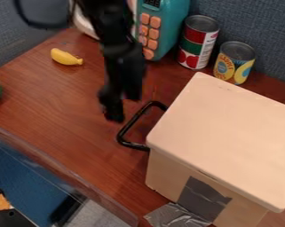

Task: Close the drawer

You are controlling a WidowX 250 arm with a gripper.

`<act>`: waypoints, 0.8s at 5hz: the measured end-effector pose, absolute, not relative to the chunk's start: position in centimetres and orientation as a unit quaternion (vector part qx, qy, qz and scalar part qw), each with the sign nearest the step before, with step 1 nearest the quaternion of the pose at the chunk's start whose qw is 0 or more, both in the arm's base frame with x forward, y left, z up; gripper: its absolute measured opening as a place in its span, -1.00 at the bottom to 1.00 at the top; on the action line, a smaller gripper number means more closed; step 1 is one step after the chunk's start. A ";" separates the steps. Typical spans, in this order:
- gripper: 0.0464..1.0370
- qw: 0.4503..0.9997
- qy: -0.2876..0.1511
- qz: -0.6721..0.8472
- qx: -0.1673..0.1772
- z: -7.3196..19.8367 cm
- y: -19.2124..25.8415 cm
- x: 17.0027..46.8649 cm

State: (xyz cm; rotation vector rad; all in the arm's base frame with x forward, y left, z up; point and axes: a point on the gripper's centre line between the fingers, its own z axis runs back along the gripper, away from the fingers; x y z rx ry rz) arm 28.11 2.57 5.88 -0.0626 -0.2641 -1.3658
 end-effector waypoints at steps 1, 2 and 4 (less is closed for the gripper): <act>0.92 0.809 -0.128 -0.572 -0.052 8.4 3.6 26.5; 0.93 0.841 -0.151 -0.514 -0.075 11.2 5.0 24.5; 0.93 0.867 -0.167 -0.462 -0.081 14.9 6.9 20.9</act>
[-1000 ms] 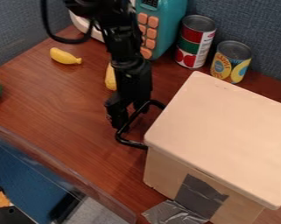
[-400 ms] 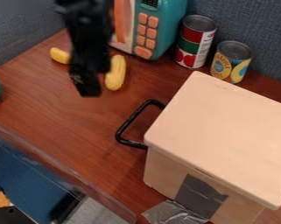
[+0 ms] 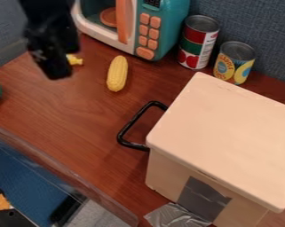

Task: Close the drawer

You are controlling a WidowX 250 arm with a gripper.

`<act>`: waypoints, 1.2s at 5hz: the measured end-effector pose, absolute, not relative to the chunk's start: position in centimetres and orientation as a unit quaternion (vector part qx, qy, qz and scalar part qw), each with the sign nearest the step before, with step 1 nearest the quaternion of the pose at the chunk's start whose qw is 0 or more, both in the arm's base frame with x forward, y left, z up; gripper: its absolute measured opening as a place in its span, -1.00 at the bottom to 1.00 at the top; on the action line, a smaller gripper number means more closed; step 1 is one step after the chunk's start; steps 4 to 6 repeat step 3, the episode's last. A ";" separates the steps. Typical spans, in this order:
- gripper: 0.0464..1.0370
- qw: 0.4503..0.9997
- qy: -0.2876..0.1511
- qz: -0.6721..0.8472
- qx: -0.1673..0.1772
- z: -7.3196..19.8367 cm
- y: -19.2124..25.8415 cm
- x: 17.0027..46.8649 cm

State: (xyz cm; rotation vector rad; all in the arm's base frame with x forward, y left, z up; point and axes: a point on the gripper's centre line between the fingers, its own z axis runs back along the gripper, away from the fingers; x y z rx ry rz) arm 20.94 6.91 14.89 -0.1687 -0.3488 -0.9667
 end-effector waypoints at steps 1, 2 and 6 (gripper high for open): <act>0.93 0.870 -0.106 -0.478 -0.055 15.5 8.2 19.5; 0.93 0.868 -0.067 -0.490 -0.045 15.1 9.1 18.7; 0.92 0.864 -0.034 -0.502 -0.037 14.7 9.3 18.5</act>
